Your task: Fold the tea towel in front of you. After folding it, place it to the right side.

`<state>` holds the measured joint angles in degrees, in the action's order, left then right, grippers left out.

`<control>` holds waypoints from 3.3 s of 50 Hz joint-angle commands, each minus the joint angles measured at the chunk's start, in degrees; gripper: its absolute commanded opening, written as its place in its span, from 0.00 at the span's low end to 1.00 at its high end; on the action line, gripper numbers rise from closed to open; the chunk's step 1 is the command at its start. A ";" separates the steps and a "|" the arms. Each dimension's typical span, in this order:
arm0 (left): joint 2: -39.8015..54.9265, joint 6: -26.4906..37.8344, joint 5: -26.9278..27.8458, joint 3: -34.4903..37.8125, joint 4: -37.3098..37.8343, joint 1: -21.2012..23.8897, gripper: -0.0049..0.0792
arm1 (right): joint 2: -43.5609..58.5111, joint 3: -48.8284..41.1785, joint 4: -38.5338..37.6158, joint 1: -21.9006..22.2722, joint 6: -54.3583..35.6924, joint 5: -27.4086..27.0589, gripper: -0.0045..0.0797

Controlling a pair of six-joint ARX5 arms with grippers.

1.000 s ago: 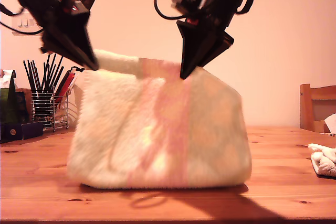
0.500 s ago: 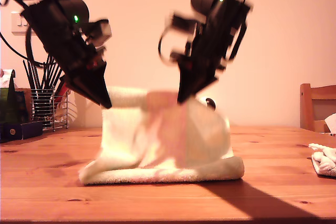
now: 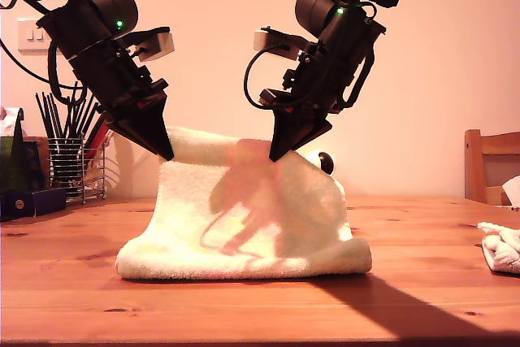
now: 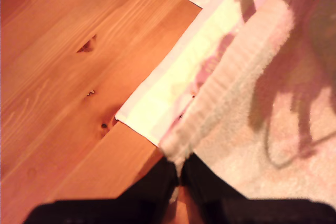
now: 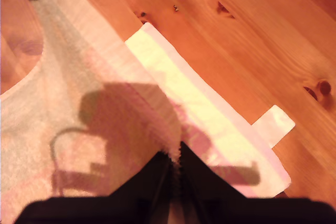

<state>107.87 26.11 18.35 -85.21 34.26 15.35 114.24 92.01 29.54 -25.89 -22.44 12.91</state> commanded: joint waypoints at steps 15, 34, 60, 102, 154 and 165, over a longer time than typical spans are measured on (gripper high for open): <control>3.15 0.44 -1.03 0.76 -3.96 -1.38 0.34 | 5.60 -0.87 -4.87 1.46 -0.07 -4.04 0.25; 3.15 -5.70 1.99 0.76 -0.22 -0.02 0.35 | 6.03 -0.44 -15.65 1.42 3.45 -9.09 0.46; 6.08 -6.60 8.72 1.49 12.46 3.41 0.12 | 6.01 1.53 9.55 1.73 12.52 -4.57 0.04; 14.40 -6.62 9.49 2.05 19.69 3.69 0.06 | 6.05 -6.84 19.15 -1.09 15.17 1.33 0.04; 2.34 -13.35 1.38 31.74 -6.36 4.11 0.03 | -2.60 -23.43 8.81 -6.62 19.52 -4.70 0.04; -2.97 -15.98 1.60 37.29 -7.41 4.55 0.03 | -7.56 -31.12 3.02 -6.78 21.42 -4.44 0.04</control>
<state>101.86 10.81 22.17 -53.56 23.70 19.81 106.19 64.07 32.62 -32.80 -1.83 9.02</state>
